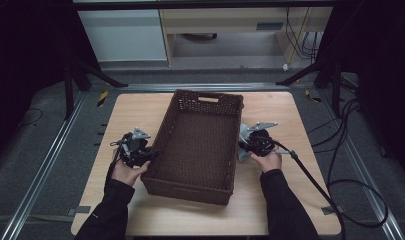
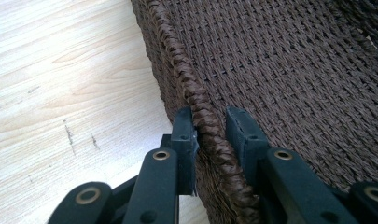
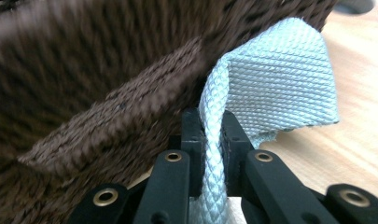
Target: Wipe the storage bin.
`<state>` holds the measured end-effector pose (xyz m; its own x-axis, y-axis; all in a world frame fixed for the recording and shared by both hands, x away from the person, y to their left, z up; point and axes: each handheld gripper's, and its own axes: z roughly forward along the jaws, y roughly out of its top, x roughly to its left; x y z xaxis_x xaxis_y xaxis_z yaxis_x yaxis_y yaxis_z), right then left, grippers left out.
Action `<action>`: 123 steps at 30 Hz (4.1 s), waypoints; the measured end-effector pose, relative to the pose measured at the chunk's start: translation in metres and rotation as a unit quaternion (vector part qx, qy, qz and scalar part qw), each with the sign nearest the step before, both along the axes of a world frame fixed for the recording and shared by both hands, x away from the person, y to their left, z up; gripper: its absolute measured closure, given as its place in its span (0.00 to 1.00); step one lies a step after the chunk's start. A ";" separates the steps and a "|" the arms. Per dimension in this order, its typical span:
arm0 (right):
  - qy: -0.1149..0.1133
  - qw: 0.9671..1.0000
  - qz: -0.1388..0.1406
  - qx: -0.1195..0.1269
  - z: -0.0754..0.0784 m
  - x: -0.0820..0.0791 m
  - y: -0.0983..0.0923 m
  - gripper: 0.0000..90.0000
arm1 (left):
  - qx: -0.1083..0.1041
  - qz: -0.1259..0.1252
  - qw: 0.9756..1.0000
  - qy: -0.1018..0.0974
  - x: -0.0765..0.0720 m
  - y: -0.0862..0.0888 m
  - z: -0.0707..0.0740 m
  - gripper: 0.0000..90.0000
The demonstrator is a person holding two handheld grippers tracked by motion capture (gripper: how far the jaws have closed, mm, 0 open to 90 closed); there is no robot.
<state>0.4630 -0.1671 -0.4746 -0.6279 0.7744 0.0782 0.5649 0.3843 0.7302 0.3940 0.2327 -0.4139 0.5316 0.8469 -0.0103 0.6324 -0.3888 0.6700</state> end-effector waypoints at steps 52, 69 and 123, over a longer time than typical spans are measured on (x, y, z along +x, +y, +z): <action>-0.045 0.999 0.011 0.015 0.032 -0.018 -0.004 0.93 | -0.006 0.006 1.000 -0.004 0.010 -0.003 -0.002 0.80; 0.005 1.000 0.016 0.006 0.007 -0.017 0.000 0.93 | 0.005 0.004 1.000 -0.017 0.003 -0.001 0.000 0.64; 0.011 1.000 0.016 0.010 0.000 -0.053 -0.005 0.93 | -0.004 0.005 1.000 -0.004 0.025 -0.002 -0.002 0.81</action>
<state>0.4103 -0.1716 -0.4747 -0.6509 0.7515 0.1075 0.5679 0.3882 0.7258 0.4186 0.2304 -0.4163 0.5239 0.8517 -0.0132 0.6304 -0.3773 0.6784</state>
